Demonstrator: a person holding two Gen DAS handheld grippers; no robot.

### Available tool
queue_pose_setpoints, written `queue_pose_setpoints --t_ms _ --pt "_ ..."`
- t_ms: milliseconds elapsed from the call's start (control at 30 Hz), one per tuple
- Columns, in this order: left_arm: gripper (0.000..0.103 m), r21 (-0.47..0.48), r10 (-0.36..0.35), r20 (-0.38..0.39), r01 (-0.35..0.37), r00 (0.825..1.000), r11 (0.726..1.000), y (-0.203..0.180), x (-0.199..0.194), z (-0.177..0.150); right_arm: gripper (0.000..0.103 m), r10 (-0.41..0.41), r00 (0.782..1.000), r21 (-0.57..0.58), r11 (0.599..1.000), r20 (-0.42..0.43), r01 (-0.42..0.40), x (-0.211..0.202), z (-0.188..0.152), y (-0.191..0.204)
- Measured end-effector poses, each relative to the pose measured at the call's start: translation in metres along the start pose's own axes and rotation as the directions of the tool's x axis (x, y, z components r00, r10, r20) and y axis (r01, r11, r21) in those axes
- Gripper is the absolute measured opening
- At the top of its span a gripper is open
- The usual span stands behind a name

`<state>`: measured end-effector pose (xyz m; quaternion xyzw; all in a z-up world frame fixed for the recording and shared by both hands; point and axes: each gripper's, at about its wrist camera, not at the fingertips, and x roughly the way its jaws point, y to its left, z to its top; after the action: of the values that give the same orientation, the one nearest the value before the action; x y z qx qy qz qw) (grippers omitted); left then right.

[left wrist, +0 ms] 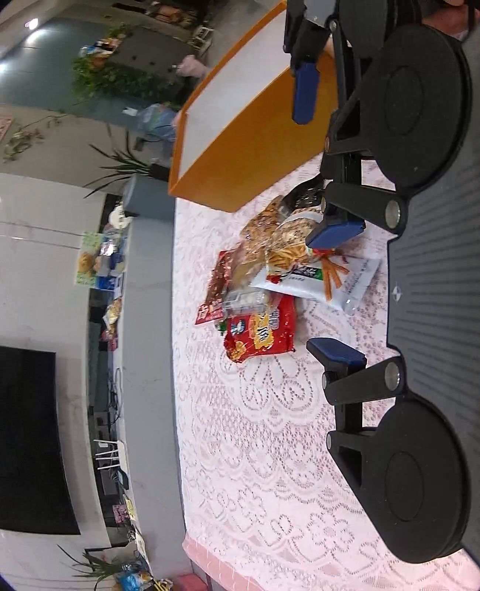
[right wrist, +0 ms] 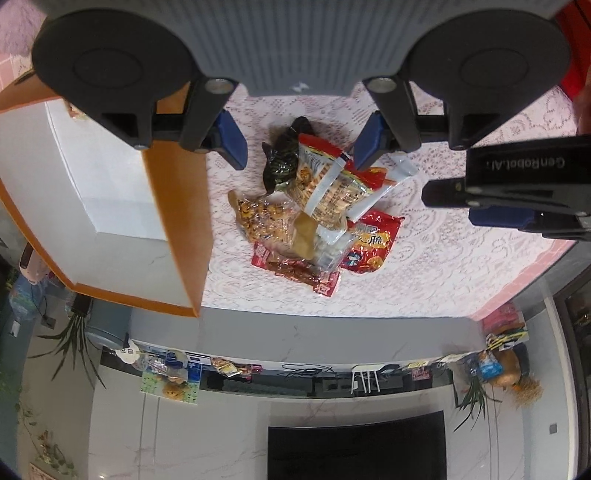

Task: Organize snacks
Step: 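Grasp the striped fries bag with the left tool while the right tool grasps the dark green packet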

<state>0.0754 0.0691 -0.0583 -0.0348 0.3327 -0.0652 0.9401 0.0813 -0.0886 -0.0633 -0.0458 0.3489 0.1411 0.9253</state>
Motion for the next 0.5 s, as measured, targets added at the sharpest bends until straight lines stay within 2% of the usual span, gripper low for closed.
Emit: queue_pose_setpoints --t_ms 67,233,300,367,433,500 --pt "0.066 0.019 -0.002 -0.013 0.002 1.0 1.0 -0.001 0.005 0.002 0.063 -0.002 1.0 -0.015 1.0 0.003 0.003 0.005 -0.001 0.001" --pt "0.066 0.01 -0.085 -0.097 0.086 0.992 0.996 0.005 0.019 0.008 0.063 0.034 0.999 -0.089 0.995 0.006 -0.034 0.022 -0.001 0.006" --pt "0.065 0.033 -0.073 -0.127 0.077 0.989 0.996 0.005 0.026 0.009 0.063 0.022 1.0 -0.117 0.993 -0.004 -0.022 0.031 0.001 0.008" --pt "0.059 0.032 -0.099 -0.13 0.104 0.987 0.994 0.006 0.028 0.01 0.063 0.0 1.0 -0.113 0.994 -0.023 -0.002 0.038 0.002 0.007" --pt "0.058 0.004 -0.152 -0.109 0.154 0.982 0.988 0.008 0.028 0.012 0.061 -0.013 1.0 -0.08 0.997 -0.026 0.011 0.041 0.003 0.001" --pt "0.058 -0.036 -0.202 -0.105 0.199 0.974 0.979 0.008 0.032 0.016 0.053 -0.006 0.999 -0.066 0.998 -0.037 0.004 0.045 0.003 -0.004"
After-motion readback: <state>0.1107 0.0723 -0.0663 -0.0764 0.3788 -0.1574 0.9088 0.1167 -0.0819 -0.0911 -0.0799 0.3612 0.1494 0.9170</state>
